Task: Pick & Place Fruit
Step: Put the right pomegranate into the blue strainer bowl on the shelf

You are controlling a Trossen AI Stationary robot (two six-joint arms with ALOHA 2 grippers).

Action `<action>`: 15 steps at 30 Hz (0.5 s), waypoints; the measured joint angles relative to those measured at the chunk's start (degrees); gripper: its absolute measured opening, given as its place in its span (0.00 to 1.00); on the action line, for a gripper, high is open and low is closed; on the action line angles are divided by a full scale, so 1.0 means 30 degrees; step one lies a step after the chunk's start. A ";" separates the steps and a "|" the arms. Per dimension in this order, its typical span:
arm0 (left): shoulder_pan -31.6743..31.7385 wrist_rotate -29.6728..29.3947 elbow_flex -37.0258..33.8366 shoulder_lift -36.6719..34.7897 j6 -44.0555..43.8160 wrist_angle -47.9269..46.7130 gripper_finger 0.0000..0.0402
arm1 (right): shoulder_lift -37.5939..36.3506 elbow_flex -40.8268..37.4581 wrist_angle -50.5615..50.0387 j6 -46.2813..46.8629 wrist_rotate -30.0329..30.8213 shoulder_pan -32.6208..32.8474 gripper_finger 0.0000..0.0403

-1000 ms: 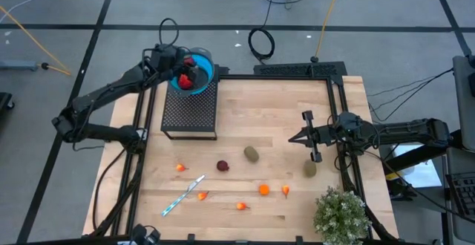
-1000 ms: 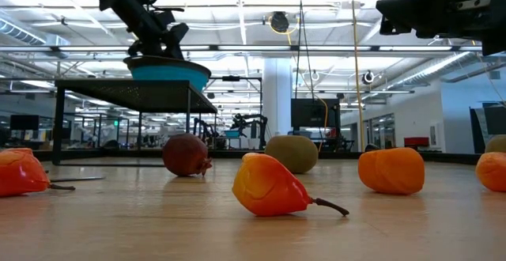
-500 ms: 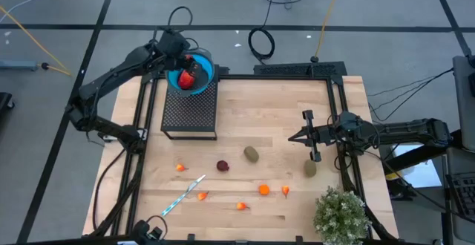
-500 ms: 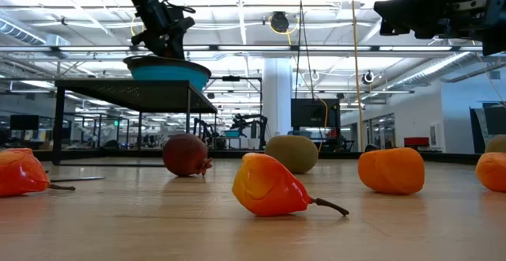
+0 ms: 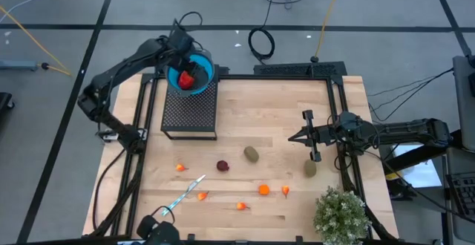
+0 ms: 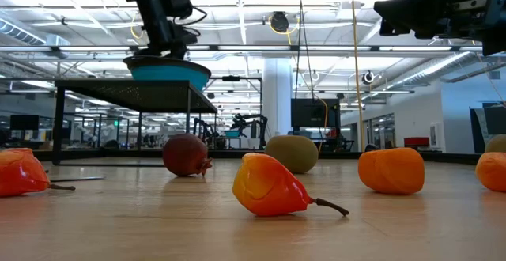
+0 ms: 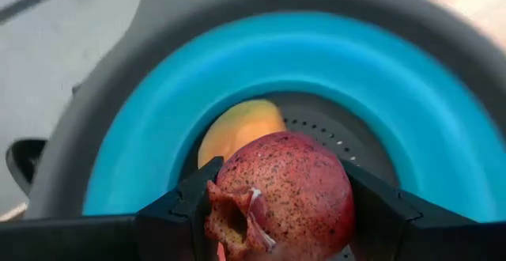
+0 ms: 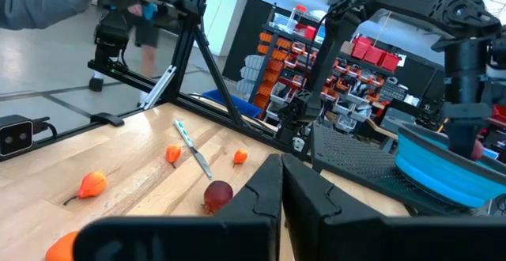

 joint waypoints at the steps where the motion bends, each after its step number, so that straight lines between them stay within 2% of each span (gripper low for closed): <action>1: 0.0054 -0.0003 0.0000 0.0060 -0.0108 -0.0132 0.50 | 0.0000 0.0000 0.0000 -0.0007 0.0000 -0.0007 0.00; 15: 0.0116 -0.0138 0.0000 0.0124 -0.0634 -0.0542 0.50 | 0.0000 0.0000 0.0000 0.0000 -0.0007 -0.0007 0.00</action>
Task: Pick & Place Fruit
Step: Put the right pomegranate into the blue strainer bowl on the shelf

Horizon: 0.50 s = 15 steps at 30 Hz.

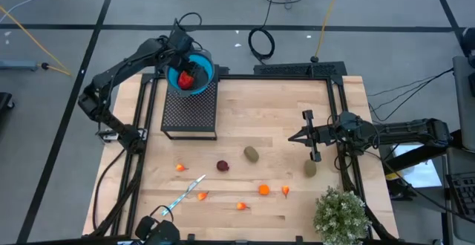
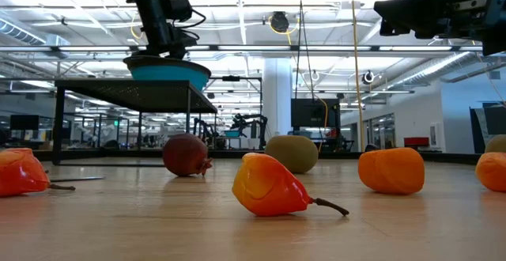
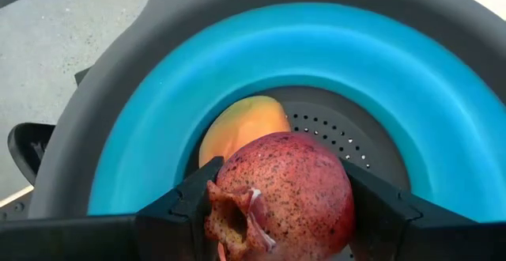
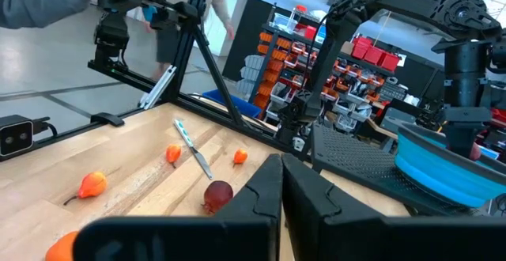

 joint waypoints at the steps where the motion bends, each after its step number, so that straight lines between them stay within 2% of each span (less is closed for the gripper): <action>1: 0.0000 0.0000 0.0000 0.0000 -0.0066 -0.0021 0.50 | 0.0000 0.0000 0.0000 0.0000 0.0000 0.0004 0.00; 15: 0.0000 0.0015 0.0015 -0.0007 -0.0626 -0.1005 0.50 | 0.0000 0.0000 0.0000 0.0015 -0.0015 0.0007 0.00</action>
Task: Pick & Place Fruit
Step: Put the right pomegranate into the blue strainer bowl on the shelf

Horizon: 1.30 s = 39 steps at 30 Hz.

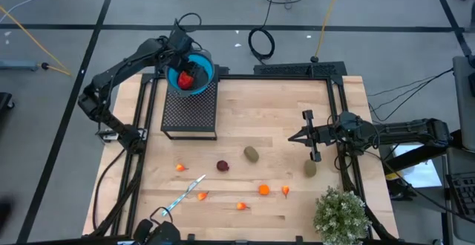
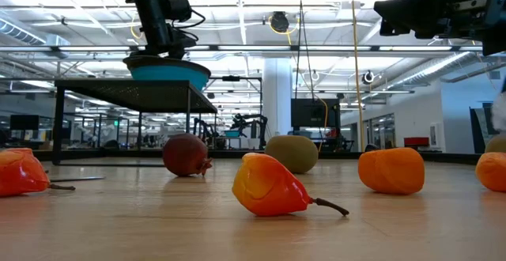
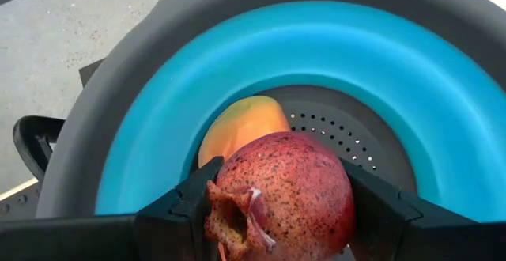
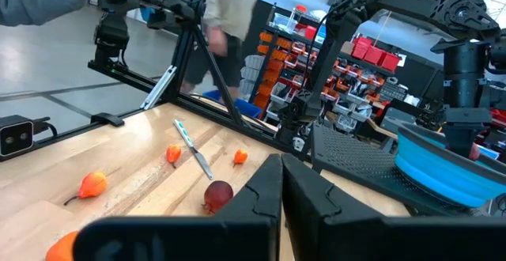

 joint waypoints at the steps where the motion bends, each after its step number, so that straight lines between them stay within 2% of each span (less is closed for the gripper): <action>1: 0.0000 0.0000 0.0000 0.0000 -0.0002 -0.0007 0.50 | 0.0000 0.0006 0.0000 0.0000 0.0000 0.0000 0.00; 27: -0.0517 0.0175 -0.0022 0.0022 -0.0386 0.0036 0.51 | 0.0000 0.0015 0.0000 0.0000 -0.0007 0.0000 0.00; 39: -0.0503 0.0182 -0.0073 0.0073 -0.0372 -0.0039 0.65 | 0.0000 0.0015 0.0002 0.0000 -0.0007 0.0000 0.00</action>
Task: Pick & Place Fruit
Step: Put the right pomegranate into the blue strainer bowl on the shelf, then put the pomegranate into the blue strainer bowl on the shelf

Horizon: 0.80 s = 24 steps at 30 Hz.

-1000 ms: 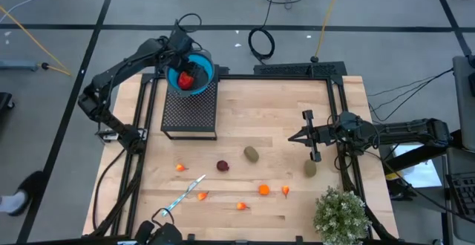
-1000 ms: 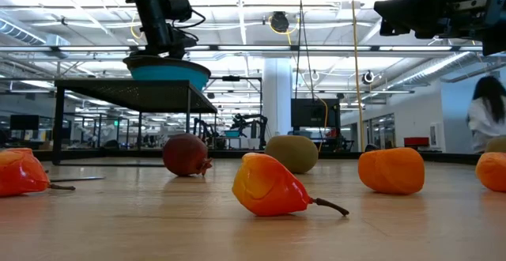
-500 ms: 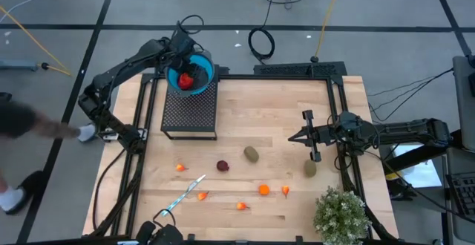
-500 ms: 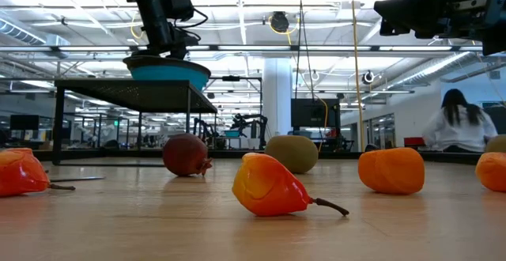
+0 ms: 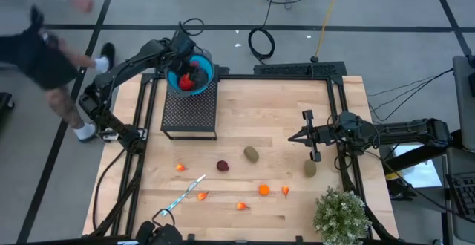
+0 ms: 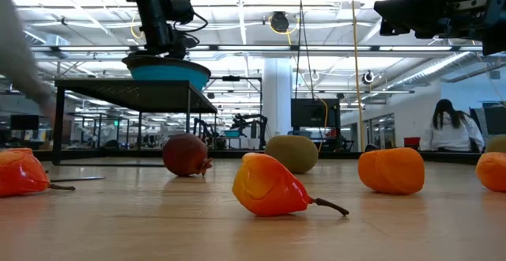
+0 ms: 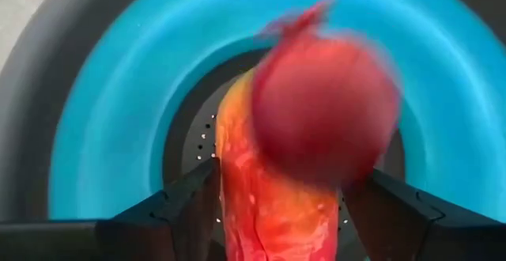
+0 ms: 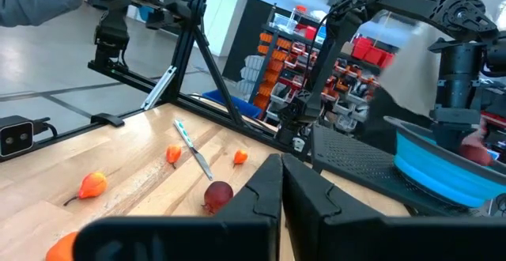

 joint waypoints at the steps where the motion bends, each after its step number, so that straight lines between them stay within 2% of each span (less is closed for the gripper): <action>1: 0.0000 0.0000 0.0000 0.0000 0.0000 0.0026 0.65 | 0.0000 0.0000 -0.0001 0.0000 0.0000 0.0000 0.00; 10: 0.0000 0.0000 0.0000 -0.0109 0.0078 0.0097 0.66 | 0.0000 0.0000 0.0005 0.0000 0.0000 0.0000 0.00; 16: 0.0000 -0.0007 0.0003 -0.1286 0.0459 0.0846 0.65 | 0.0000 0.0000 0.0005 0.0000 0.0001 0.0000 0.00; 24: -0.0366 -0.0022 0.0036 -0.3835 0.0349 0.2480 0.53 | 0.0000 0.0000 0.0005 0.0000 0.0007 0.0000 0.00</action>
